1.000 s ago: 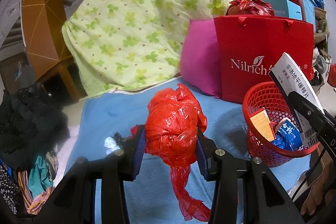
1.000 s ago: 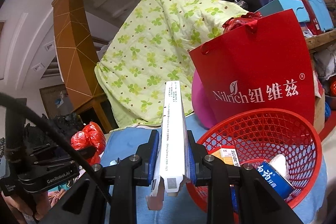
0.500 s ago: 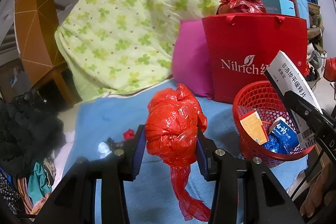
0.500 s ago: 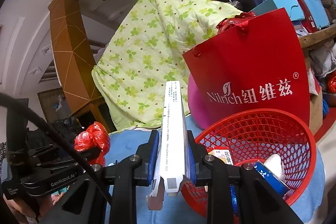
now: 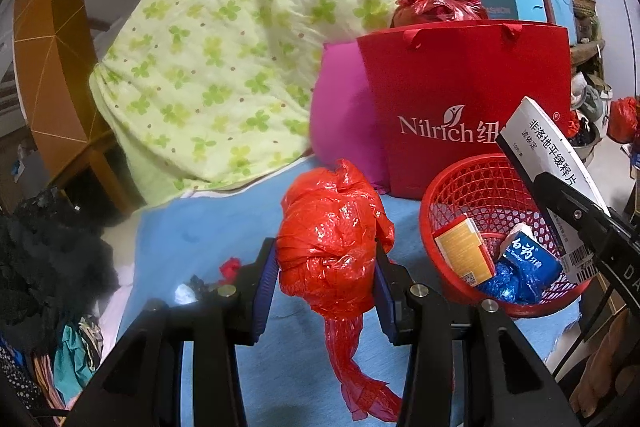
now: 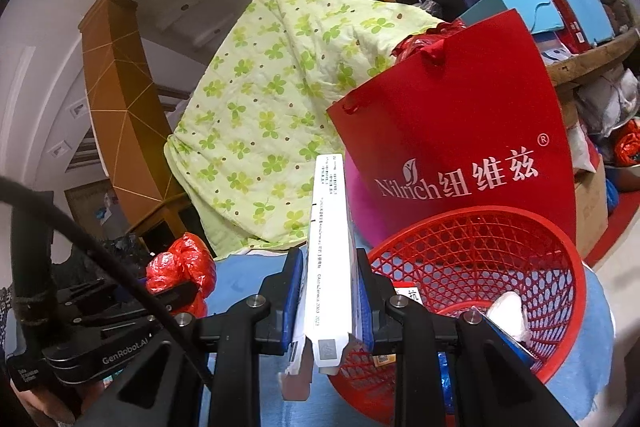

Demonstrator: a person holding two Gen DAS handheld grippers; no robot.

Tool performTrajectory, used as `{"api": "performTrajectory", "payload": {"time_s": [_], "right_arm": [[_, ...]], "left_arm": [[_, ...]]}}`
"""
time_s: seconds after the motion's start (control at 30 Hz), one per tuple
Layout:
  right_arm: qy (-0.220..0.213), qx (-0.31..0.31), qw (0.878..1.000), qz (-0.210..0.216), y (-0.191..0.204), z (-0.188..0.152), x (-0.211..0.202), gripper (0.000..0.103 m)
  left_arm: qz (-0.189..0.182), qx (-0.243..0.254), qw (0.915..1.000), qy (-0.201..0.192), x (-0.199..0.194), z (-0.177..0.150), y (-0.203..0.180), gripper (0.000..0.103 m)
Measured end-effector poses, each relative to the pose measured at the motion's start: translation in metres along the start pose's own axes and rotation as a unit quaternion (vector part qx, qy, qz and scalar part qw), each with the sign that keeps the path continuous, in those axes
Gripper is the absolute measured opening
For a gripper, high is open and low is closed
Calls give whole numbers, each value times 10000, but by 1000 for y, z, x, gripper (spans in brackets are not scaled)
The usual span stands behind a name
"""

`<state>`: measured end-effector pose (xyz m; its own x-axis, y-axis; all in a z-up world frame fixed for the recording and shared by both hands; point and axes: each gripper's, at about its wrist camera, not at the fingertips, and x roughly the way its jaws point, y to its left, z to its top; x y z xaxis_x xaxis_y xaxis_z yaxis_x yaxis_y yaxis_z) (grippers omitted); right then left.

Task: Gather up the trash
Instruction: 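Carry the white box with the right tool toward the red basket, then drop the red bag from the left tool while the right drops the white box into the basket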

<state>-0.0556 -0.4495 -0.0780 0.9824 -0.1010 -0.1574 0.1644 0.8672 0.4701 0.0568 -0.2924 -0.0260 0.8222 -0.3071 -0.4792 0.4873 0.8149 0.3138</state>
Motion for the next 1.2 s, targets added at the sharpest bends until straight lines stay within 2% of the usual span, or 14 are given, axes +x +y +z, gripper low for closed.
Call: {"api": "performTrajectory", "payload": {"time_s": [0.6,0.73,0.8,1.0,1.1,1.17,1.2], "right_arm": [[-61,354,9989,-287,-30,8,-8,27],[-79,406,9985,-356,-36,10,-9,27],[-81,475,9980,-419,-41,10,-8,27],[86,978,9929,-665,-68,11,-1,29],[181,1211,9895,-769,-80,11,5,29],[240,1338,9874,-806,-87,11,8,29],[258,1398,9866,-798,-90,11,9,30]], "left_arm": [[-279,206,9992,-181,2,14,-31,46],[-470,177,9984,-272,6,20,-37,46],[-610,145,9975,-328,9,24,-41,46],[-1363,-2,9899,-386,26,36,-53,47],[-1908,-82,9810,-336,40,38,-61,49],[-2135,-104,9764,-294,46,37,-66,51],[-2209,-98,9749,-272,48,36,-68,59]]}}
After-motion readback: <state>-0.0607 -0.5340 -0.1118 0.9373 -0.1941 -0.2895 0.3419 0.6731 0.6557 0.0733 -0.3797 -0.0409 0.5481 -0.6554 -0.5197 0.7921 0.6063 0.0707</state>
